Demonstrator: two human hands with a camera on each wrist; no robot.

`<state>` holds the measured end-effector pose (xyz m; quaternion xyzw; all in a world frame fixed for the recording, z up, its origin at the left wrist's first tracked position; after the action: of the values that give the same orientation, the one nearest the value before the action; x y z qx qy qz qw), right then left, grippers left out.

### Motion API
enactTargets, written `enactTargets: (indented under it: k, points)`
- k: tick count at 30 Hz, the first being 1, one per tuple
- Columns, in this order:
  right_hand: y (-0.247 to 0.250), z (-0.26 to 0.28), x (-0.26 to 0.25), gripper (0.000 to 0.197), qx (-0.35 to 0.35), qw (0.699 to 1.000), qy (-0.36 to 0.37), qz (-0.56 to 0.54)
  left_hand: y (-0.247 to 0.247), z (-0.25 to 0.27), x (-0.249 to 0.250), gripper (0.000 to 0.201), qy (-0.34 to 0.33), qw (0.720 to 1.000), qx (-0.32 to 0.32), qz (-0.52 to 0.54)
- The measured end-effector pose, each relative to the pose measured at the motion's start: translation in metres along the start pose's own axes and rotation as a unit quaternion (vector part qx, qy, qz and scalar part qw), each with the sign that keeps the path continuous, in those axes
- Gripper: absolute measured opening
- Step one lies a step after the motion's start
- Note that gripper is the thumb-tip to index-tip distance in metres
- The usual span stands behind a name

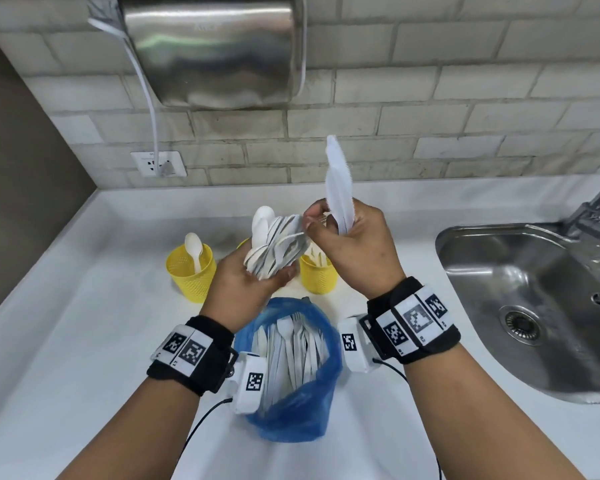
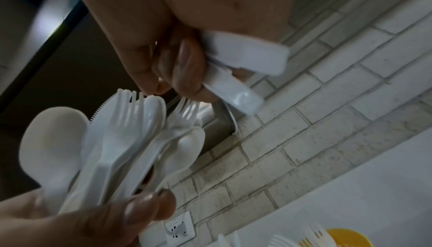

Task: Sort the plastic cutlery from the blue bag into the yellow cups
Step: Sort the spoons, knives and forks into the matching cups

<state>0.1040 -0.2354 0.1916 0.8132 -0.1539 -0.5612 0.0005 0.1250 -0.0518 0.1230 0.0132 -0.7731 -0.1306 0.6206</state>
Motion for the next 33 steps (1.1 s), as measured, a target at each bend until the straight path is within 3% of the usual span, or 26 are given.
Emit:
enactTargets:
  k: [7, 12, 18, 21, 27, 33]
  points:
    - [0.010, -0.001, 0.007, 0.019, -0.020, 0.995, -0.048, 0.086, -0.012, 0.004, 0.003, 0.041, -0.043, 0.998, 0.028, -0.049]
    - [0.010, 0.000, 0.011, 0.045, -0.024, 0.990, -0.091, 0.104, -0.014, 0.004, 0.005, 0.042, -0.057, 0.994, 0.046, -0.086]
    - [0.003, 0.001, 0.011, 0.016, -0.052, 0.988, -0.143, 0.009, -0.016, 0.005, 0.000, 0.039, -0.022, 0.997, -0.003, -0.072]
    - [0.003, 0.004, 0.012, 0.016, -0.087, 0.983, -0.159, -0.020, -0.016, 0.008, -0.005, 0.037, 0.006, 0.998, -0.024, -0.052]
    - [-0.002, 0.003, 0.012, 0.026, -0.144, 0.979, -0.144, -0.006, -0.014, 0.010, -0.008, 0.034, 0.022, 0.997, -0.054, -0.042]
    - [-0.007, -0.001, 0.006, 0.014, -0.125, 0.989, -0.052, 0.064, -0.008, 0.018, -0.004, 0.035, 0.035, 0.995, -0.084, -0.039]
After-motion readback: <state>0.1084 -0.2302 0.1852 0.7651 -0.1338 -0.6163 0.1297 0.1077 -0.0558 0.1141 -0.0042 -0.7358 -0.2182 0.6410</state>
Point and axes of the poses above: each hand's wrist, its own z-axis away from the middle knuckle, its own y-axis out of the back of the hand, x = y × z, the point moved 6 cm from there along -z, towards the middle knuckle, and after that the axes turned 1 degree about -z, right-handed, at the moved point
